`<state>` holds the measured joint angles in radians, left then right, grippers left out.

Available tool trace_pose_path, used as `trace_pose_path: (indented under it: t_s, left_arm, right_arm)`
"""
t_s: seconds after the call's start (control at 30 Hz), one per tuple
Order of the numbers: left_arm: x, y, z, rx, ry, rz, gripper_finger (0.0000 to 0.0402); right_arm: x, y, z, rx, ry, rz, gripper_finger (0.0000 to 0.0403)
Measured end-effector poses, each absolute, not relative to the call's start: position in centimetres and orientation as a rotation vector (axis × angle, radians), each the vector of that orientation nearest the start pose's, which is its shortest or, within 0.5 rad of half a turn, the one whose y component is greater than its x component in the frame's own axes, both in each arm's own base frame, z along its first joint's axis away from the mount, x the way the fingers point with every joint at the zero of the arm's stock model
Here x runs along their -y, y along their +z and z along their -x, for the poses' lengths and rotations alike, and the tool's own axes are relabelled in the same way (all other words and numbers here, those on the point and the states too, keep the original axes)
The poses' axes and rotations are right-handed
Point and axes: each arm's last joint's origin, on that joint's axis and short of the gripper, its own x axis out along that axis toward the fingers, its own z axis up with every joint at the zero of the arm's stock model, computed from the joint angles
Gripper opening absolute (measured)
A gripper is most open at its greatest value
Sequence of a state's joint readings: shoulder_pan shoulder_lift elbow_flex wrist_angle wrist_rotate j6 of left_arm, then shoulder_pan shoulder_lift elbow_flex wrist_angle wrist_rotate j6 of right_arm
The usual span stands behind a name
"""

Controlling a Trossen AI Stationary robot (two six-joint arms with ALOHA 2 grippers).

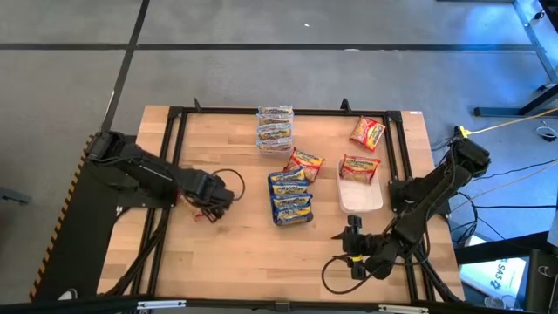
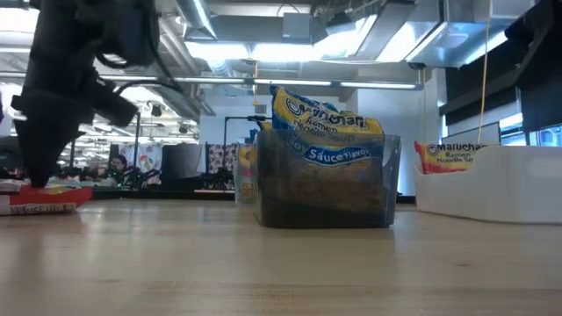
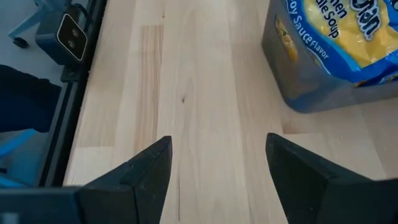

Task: Sort Maruchan noodles
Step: Put the bottom left red noodle pack into the white bin

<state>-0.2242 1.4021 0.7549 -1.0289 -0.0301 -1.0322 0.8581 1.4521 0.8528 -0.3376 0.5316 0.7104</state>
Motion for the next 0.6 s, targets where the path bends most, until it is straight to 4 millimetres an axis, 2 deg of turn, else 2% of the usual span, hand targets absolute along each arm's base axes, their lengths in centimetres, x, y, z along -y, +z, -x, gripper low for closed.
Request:
trace_pose_path:
  t_s: [0.2, 0.27, 0.37, 0.43, 0.5, 0.6]
  left_arm:
    - [6.4, 16.5, -20.9, -1.42, 0.485, 0.537, 0.0198]
    - [6.8, 16.6, -20.9, -1.439, 0.453, 0.539, 0.0198]
    - [7.1, 17.4, -20.6, -1.471, 0.47, 0.525, 0.0198]
    - [7.3, 19.0, -20.8, -1.431, 0.445, 0.534, 0.0198]
    - [7.2, 20.3, -20.6, -1.418, 0.478, 0.519, 0.0198]
    - [6.2, 21.2, -19.4, -1.428, 0.677, 0.452, 0.0198]
  right_arm:
    - [-20.2, 20.2, -19.4, -0.771, 0.028, -0.079, 0.0236]
    - [-20.2, 20.2, -19.4, -0.771, 0.022, -0.093, 0.0236]
    - [-20.2, 20.2, -19.4, -0.771, 0.019, -0.101, 0.0236]
    - [-20.2, 20.2, -19.4, -0.772, 0.014, -0.114, 0.0236]
    - [-20.2, 20.2, -19.4, -0.771, 0.012, -0.116, 0.0236]
    - [-20.2, 20.3, -19.4, -0.768, 0.006, -0.122, 0.0236]
